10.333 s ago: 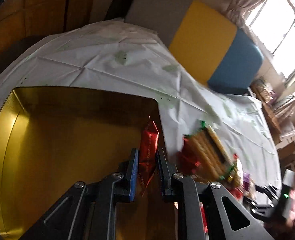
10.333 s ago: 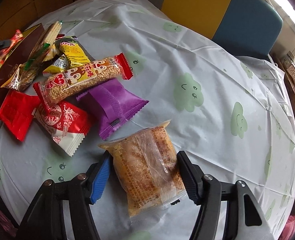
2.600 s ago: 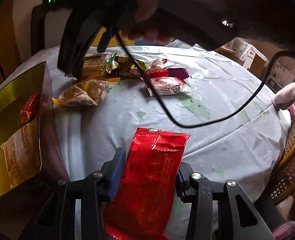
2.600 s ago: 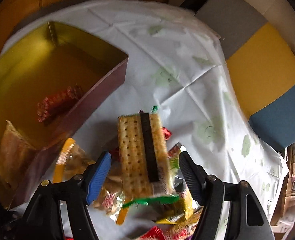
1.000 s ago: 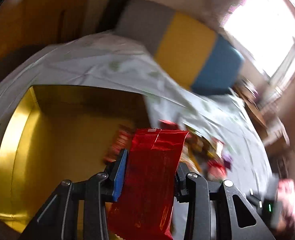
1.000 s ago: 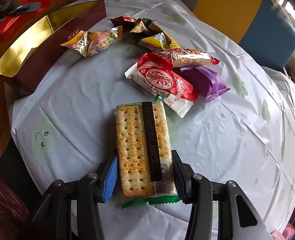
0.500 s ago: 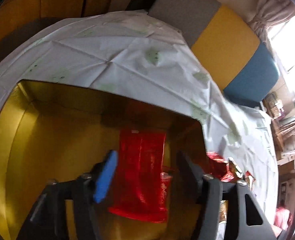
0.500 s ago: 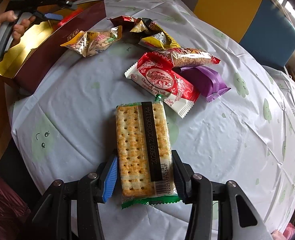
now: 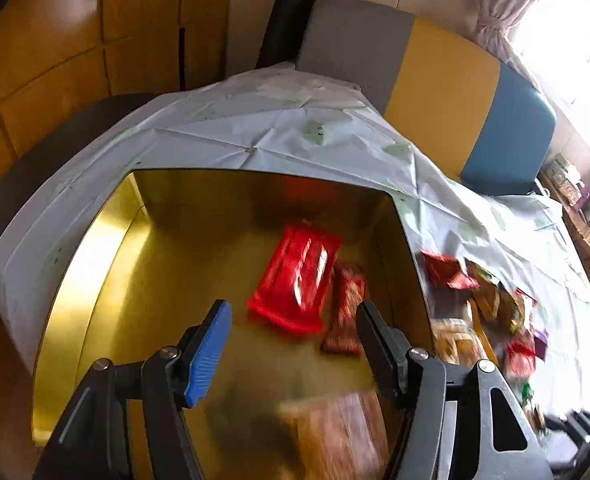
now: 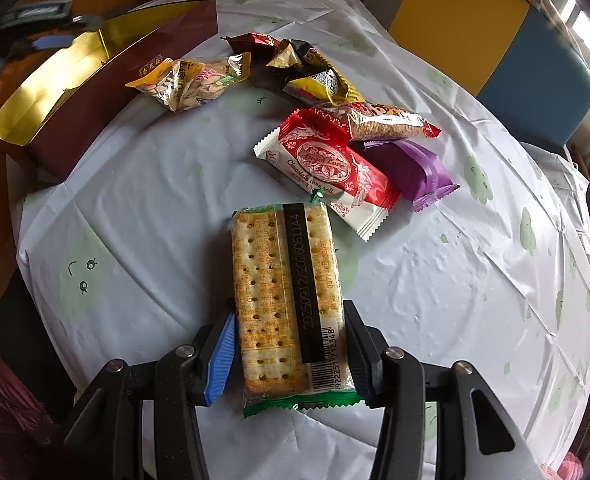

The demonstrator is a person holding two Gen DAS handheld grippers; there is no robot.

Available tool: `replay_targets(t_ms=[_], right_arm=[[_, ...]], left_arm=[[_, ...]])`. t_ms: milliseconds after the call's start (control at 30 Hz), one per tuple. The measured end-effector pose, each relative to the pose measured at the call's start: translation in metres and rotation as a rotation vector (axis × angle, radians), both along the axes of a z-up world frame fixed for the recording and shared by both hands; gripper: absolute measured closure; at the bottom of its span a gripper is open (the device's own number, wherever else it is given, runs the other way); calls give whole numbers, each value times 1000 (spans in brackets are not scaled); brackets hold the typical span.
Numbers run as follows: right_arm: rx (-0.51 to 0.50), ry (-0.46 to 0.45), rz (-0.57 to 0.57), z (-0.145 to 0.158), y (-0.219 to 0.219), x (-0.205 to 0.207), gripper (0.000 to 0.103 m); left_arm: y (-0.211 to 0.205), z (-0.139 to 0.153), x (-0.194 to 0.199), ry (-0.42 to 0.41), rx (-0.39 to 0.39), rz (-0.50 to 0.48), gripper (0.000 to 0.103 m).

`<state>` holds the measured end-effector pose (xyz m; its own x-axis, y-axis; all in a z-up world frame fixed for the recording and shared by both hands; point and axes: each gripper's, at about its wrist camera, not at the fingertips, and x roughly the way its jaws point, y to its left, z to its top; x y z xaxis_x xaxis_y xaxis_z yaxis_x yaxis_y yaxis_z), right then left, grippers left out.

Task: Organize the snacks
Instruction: 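Drop the red packet into the gold tin with the left tool, then carry the cracker pack into the gold tin with the right tool and release it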

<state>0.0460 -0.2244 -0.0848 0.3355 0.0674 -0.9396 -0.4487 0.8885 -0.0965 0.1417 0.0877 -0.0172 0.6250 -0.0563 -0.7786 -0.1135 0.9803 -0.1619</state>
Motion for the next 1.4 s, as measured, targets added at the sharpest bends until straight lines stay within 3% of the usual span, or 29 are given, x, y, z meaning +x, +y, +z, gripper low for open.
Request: replay_targets(t_ms=[433,1033,1400], right_arm=[[-13,-18,4,1,1,-2,53],[2,16,-77,5,-4,11,54],[200,32,-39,38,38,20,53]], left_arm=[[-15,7,-75,-56,87,-20,35],[3,-5,-104,-39,79,4,35],[19,-13,-108,-32,63,38,35]])
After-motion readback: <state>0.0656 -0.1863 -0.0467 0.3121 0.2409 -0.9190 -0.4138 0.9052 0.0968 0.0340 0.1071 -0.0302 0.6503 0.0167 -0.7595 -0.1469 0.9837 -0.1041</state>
